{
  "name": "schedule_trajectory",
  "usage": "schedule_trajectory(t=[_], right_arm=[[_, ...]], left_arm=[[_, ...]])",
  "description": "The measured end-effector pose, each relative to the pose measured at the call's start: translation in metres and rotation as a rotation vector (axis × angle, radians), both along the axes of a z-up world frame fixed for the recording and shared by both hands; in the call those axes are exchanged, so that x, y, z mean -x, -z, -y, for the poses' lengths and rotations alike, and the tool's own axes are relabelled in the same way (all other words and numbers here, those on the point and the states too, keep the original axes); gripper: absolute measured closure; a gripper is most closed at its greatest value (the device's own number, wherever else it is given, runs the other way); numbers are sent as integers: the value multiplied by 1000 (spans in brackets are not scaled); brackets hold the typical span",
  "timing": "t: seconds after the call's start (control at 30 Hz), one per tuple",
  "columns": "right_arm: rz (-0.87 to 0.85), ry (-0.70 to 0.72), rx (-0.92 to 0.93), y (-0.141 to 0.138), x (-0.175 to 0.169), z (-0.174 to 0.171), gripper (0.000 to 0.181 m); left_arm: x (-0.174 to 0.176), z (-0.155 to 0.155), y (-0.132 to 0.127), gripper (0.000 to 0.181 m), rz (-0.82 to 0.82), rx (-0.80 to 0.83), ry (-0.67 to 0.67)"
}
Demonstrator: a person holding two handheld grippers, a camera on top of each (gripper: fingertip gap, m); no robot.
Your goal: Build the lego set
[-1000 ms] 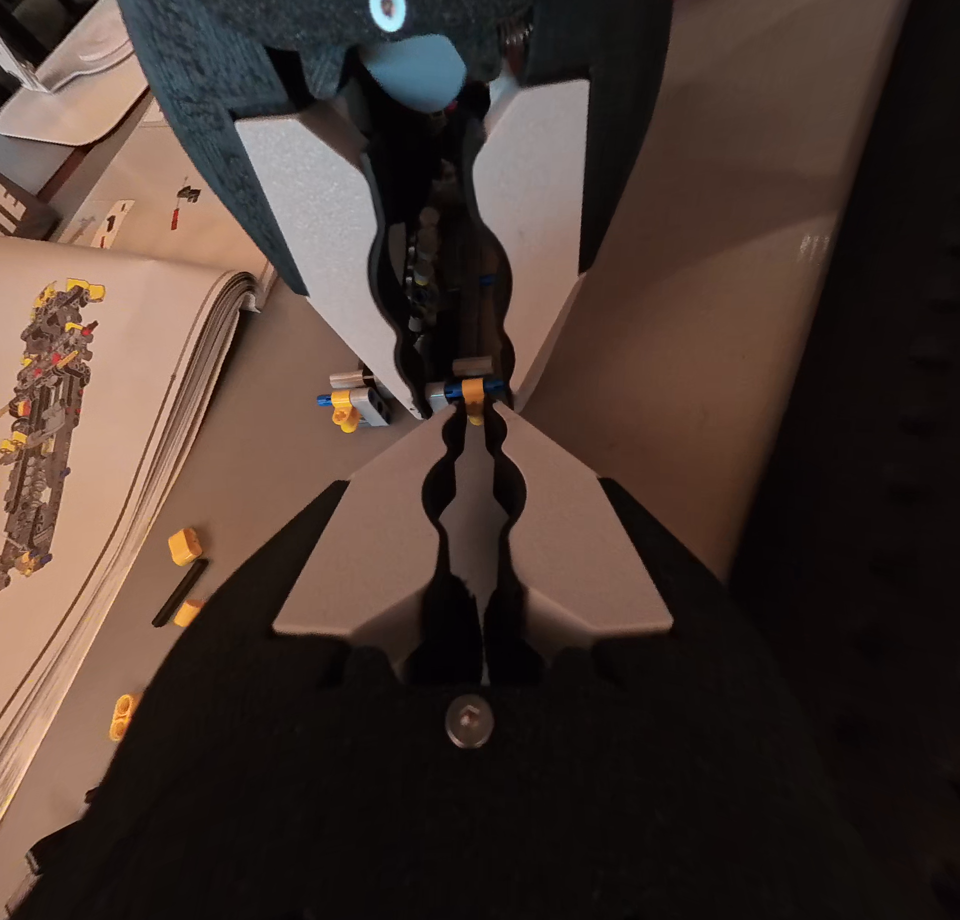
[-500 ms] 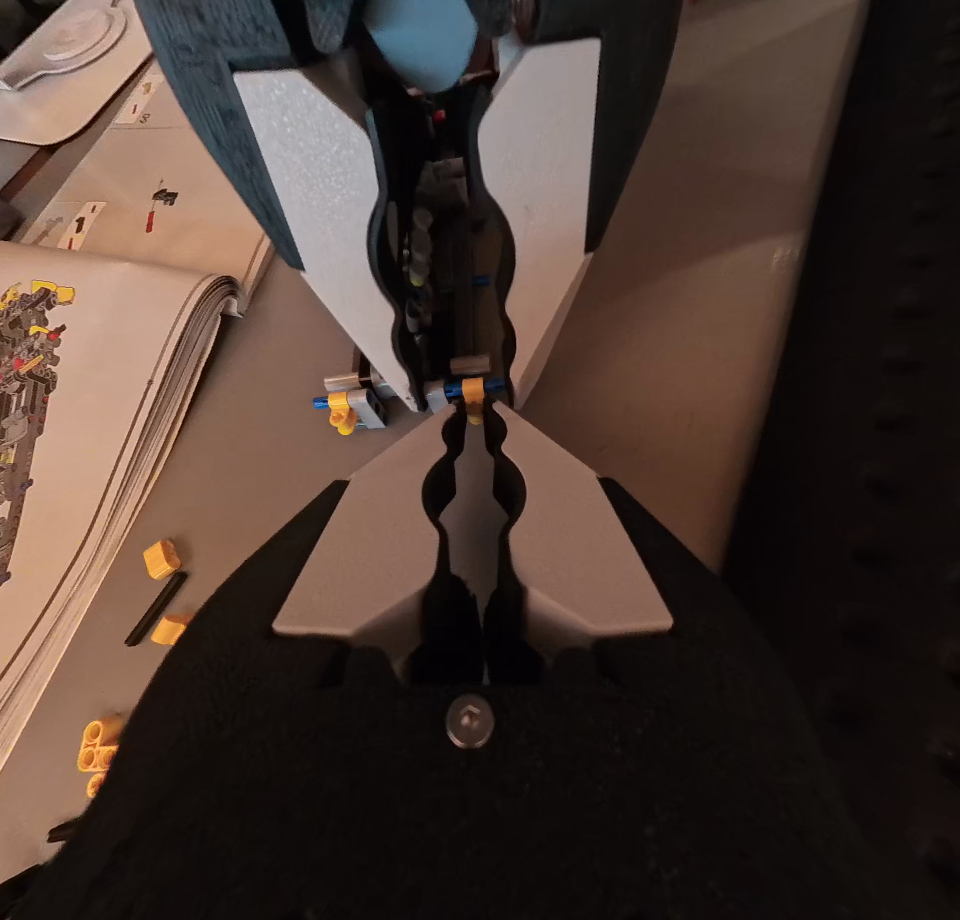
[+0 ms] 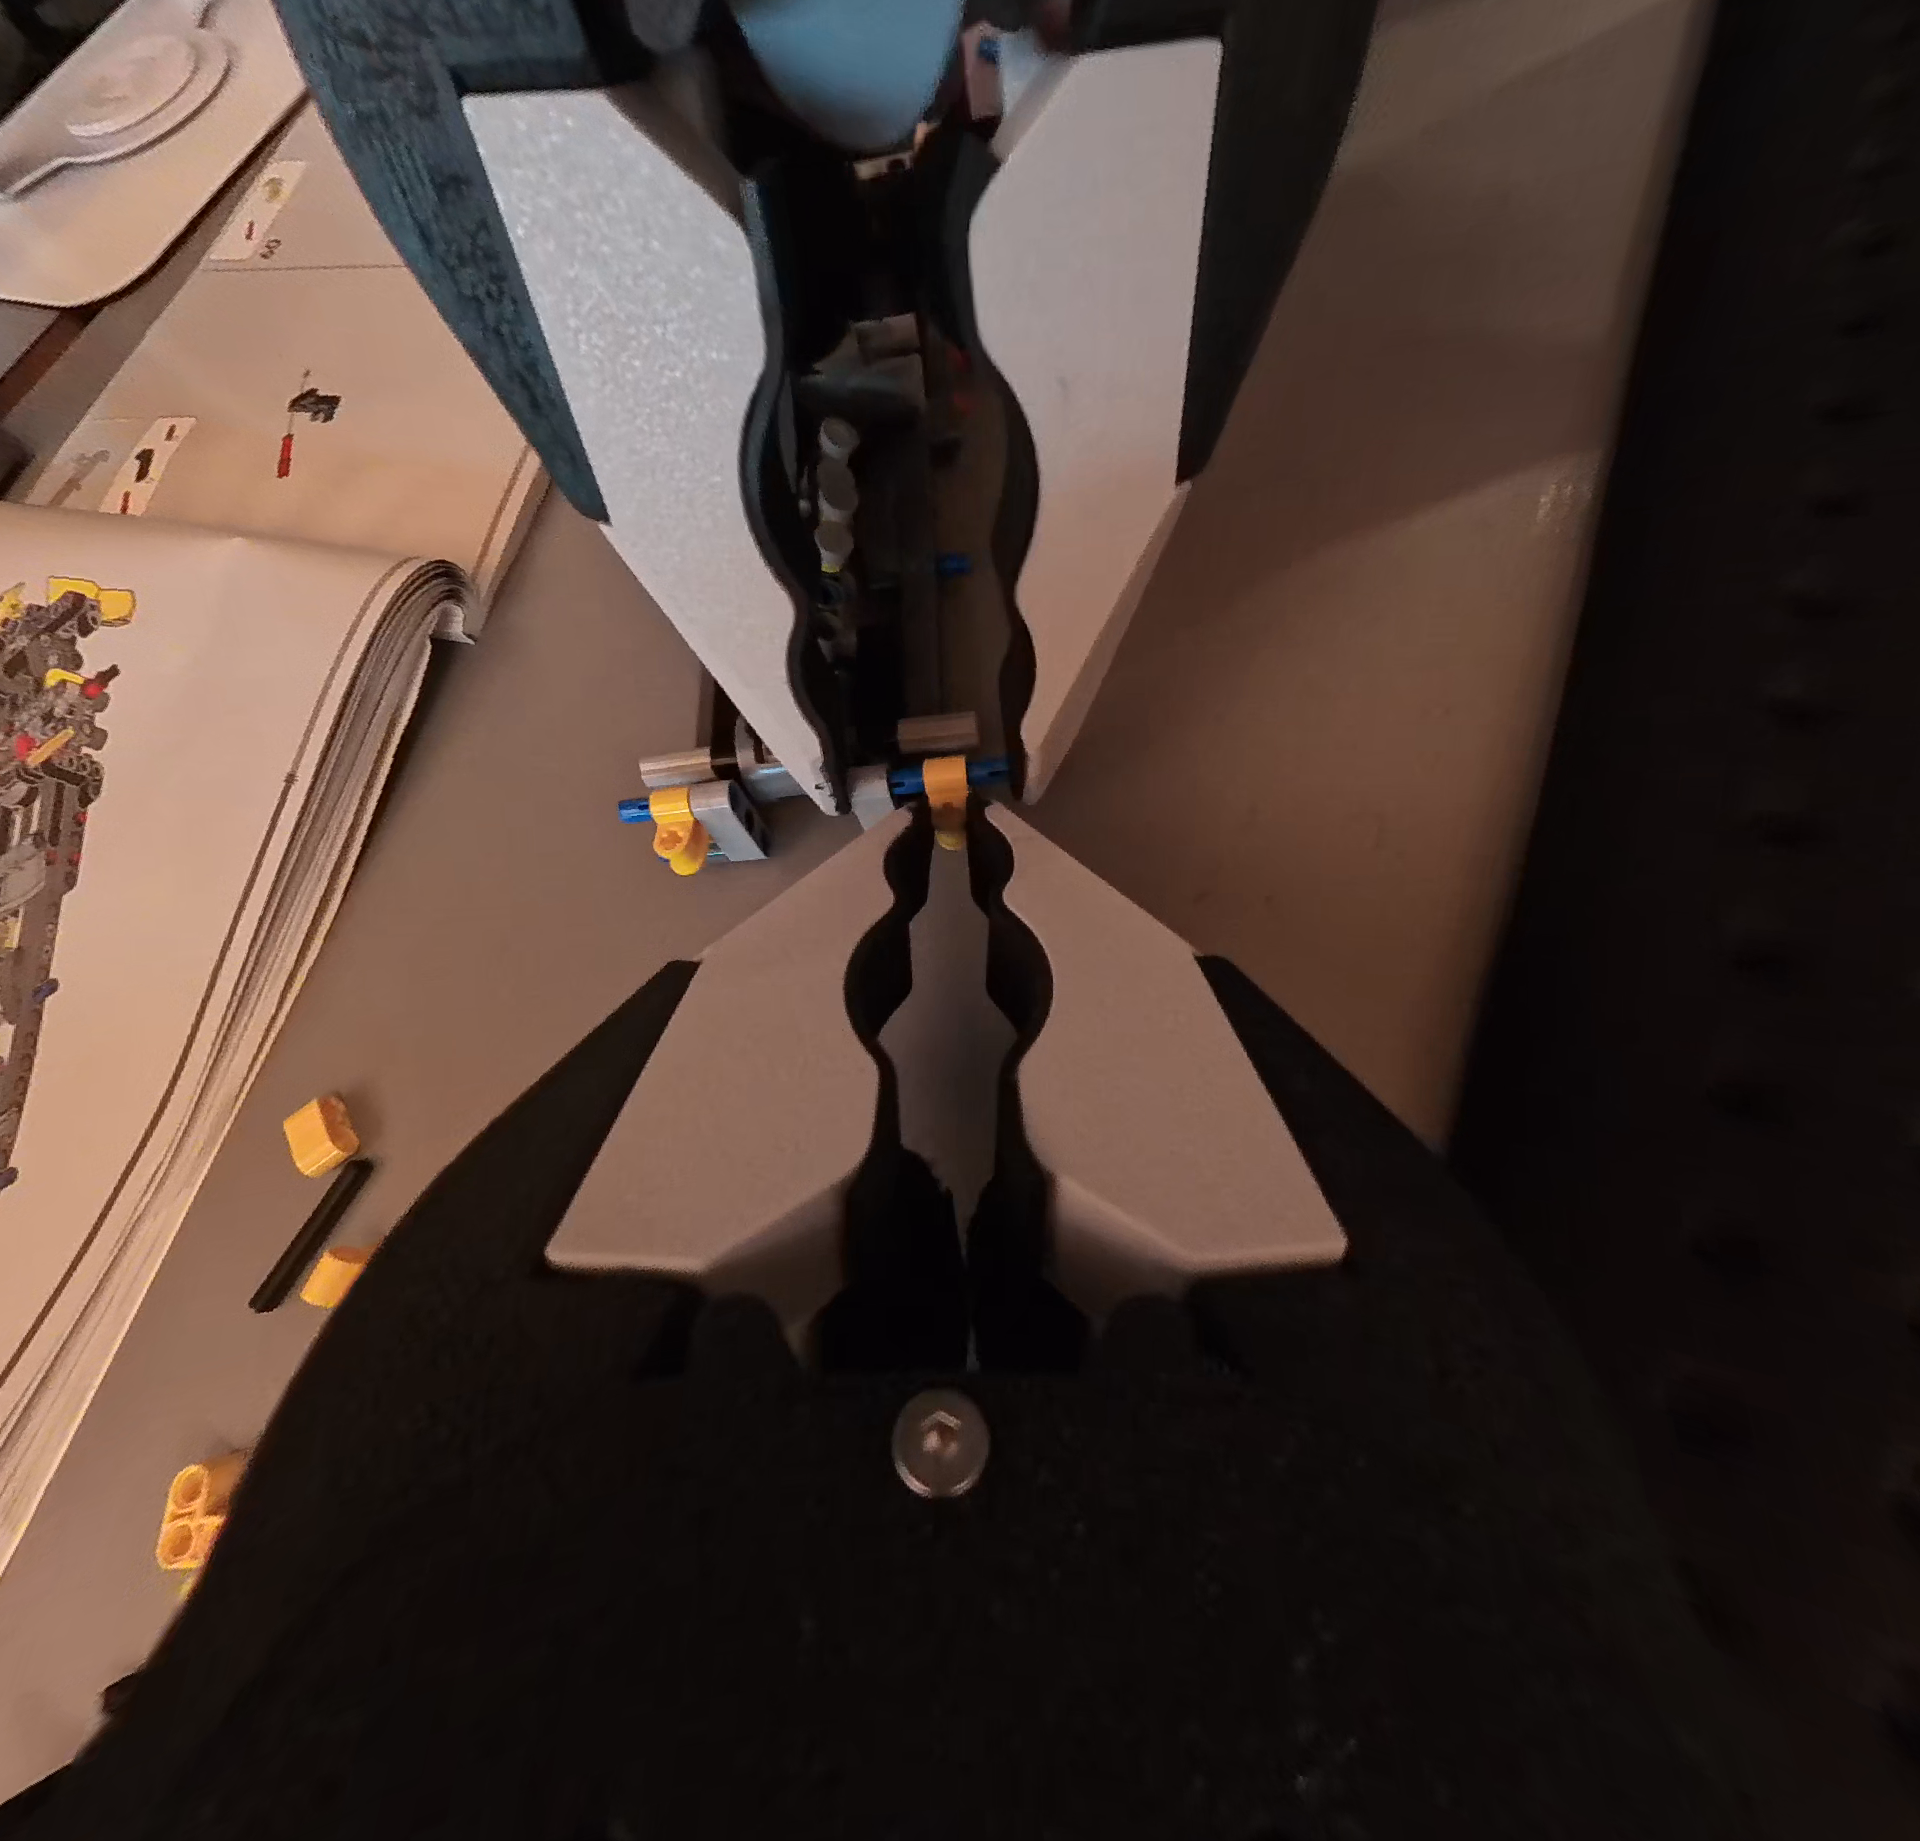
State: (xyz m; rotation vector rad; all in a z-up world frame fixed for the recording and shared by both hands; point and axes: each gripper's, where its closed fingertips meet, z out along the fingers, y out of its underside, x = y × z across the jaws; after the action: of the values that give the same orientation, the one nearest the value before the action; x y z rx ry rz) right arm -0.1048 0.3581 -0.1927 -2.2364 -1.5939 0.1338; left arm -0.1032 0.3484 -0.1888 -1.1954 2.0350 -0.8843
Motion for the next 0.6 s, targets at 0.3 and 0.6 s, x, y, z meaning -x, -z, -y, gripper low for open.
schedule_trajectory(t=[0.3,0.6], right_arm=[[0,28,43,0,0,0,151],[-19,22,35,0,2,1,152]], left_arm=[[1,-1,-1,174,26,-74,11],[1,0,-1,174,37,-51,27]])
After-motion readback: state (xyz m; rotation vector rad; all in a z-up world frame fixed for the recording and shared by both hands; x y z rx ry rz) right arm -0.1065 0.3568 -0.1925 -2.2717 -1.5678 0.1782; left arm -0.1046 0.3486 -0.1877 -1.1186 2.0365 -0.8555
